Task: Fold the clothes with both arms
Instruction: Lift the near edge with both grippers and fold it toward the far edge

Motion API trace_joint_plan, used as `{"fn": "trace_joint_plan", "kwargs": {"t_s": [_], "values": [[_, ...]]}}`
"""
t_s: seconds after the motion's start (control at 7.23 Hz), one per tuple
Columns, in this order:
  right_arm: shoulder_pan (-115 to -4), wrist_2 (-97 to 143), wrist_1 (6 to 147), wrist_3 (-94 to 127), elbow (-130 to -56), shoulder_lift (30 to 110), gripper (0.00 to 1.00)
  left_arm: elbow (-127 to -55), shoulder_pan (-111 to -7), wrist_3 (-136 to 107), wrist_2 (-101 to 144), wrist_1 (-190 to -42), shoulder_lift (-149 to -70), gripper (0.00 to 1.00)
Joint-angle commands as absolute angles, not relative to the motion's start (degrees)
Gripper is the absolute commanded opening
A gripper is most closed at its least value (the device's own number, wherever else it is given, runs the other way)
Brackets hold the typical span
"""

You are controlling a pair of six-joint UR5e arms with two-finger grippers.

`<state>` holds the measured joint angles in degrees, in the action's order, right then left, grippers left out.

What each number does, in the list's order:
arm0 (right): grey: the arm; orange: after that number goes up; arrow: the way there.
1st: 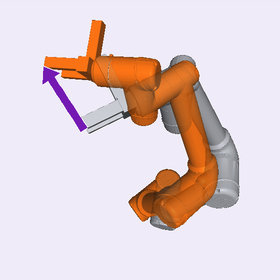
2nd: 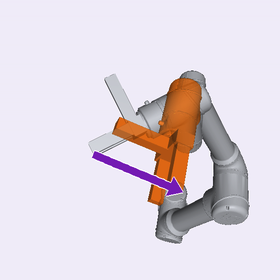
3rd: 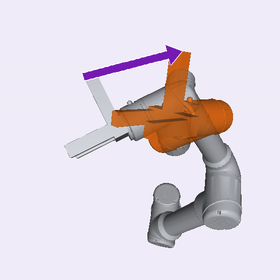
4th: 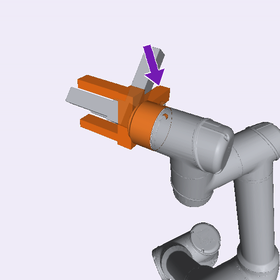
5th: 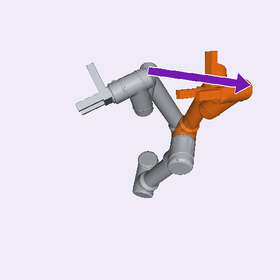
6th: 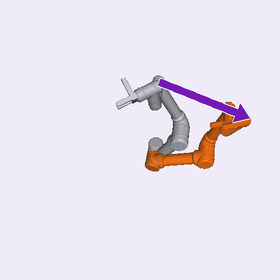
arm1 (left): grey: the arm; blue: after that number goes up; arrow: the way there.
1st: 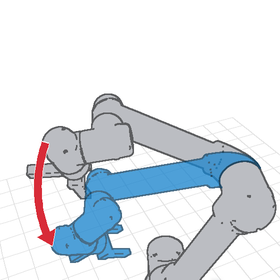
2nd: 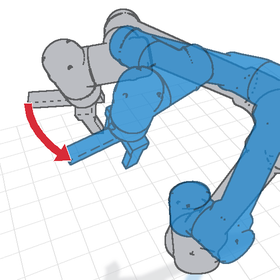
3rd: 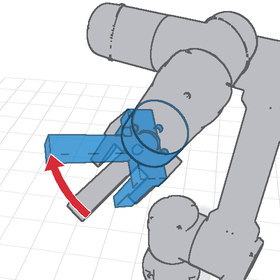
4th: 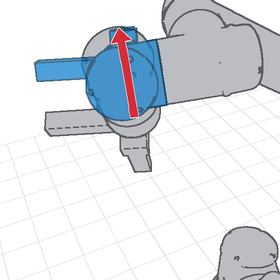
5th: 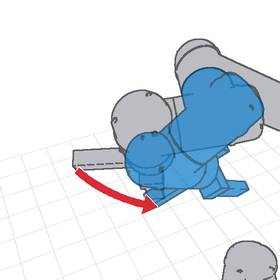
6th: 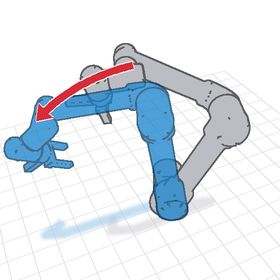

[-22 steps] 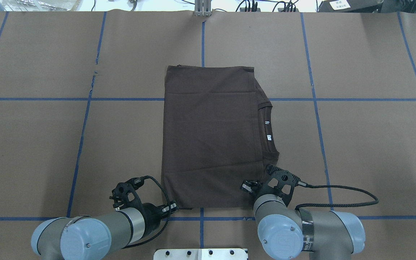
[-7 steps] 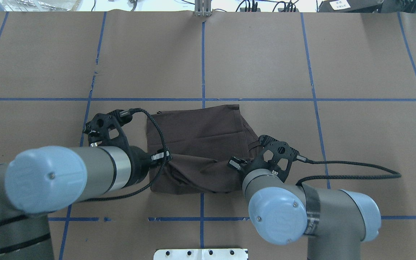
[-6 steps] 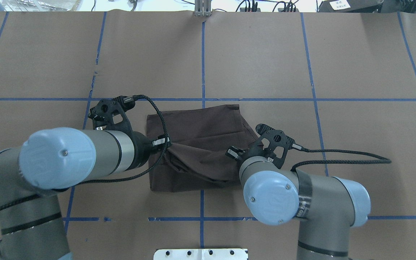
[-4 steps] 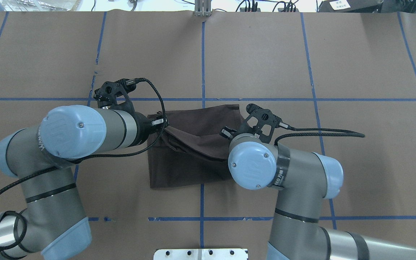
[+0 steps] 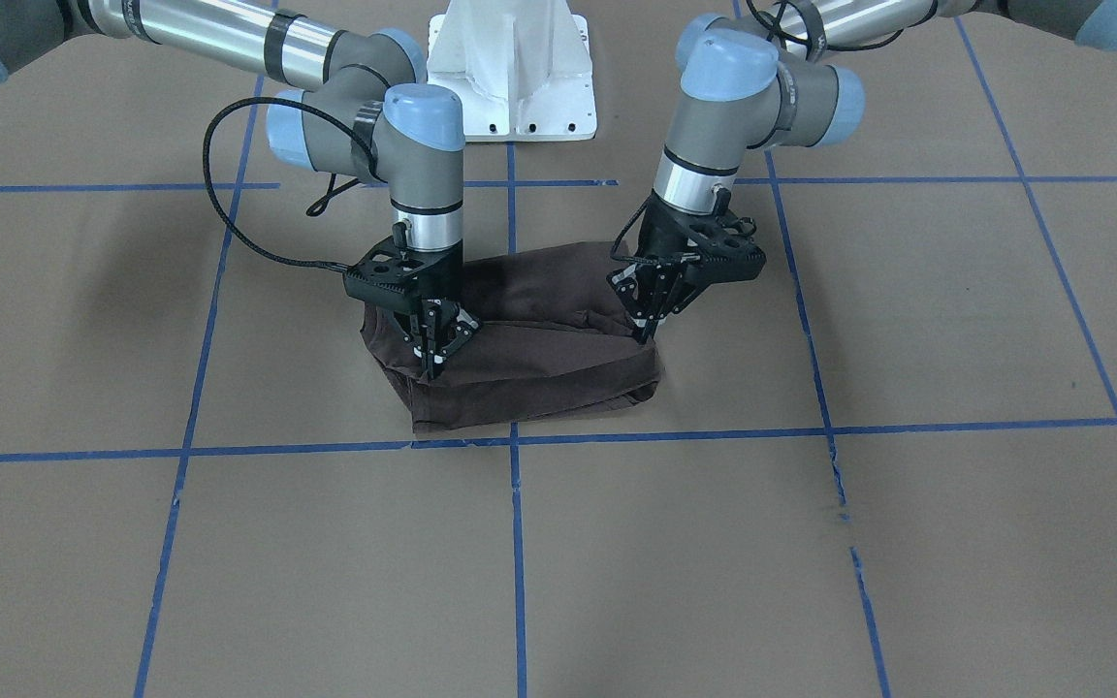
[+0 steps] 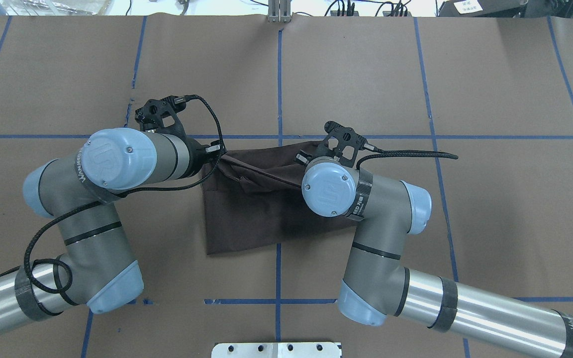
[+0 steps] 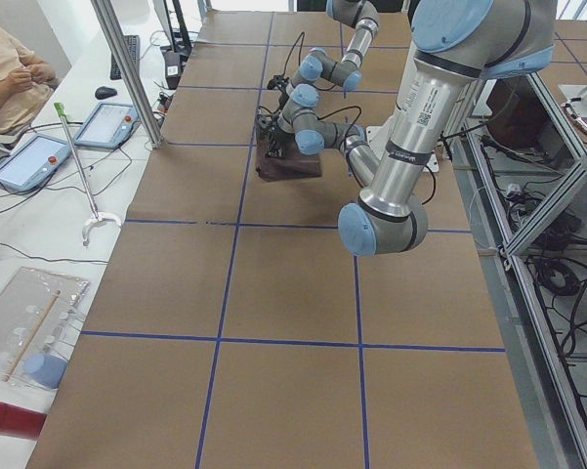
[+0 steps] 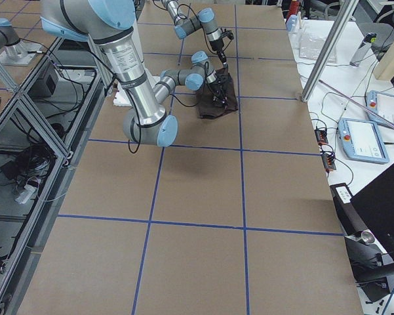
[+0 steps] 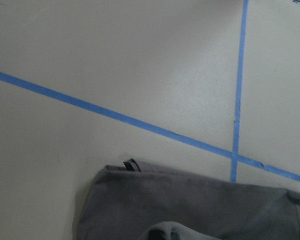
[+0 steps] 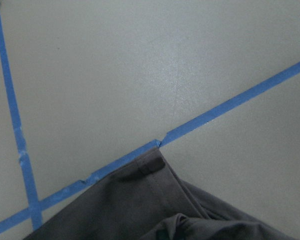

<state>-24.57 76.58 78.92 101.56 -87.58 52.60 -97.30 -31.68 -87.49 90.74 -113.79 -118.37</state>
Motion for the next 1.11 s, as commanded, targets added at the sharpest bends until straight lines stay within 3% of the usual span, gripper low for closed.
{"fn": "trace_joint_plan", "kwargs": {"t_s": [0.0,0.14,0.28,0.41,0.97], "values": [[-24.79,76.82,78.49,101.43,-86.75,52.38,0.00,-91.87,-32.08,-86.92,90.62,-115.75,-119.70,0.00],[-24.79,76.82,78.49,101.43,-86.75,52.30,0.00,-89.93,-32.08,-86.92,90.62,-115.75,-121.01,0.00],[-24.87,76.82,78.40,99.95,-86.84,52.03,0.08,-89.65,-32.08,-86.84,90.53,-115.75,-121.20,0.00],[-24.96,76.90,78.40,92.88,-87.10,51.68,0.99,-89.74,-32.17,-81.27,90.61,-115.75,-121.20,0.99],[-27.16,84.37,79.19,84.91,-91.66,50.89,1.00,-90.09,-37.25,-70.51,97.96,-118.29,-120.76,1.00]]}}
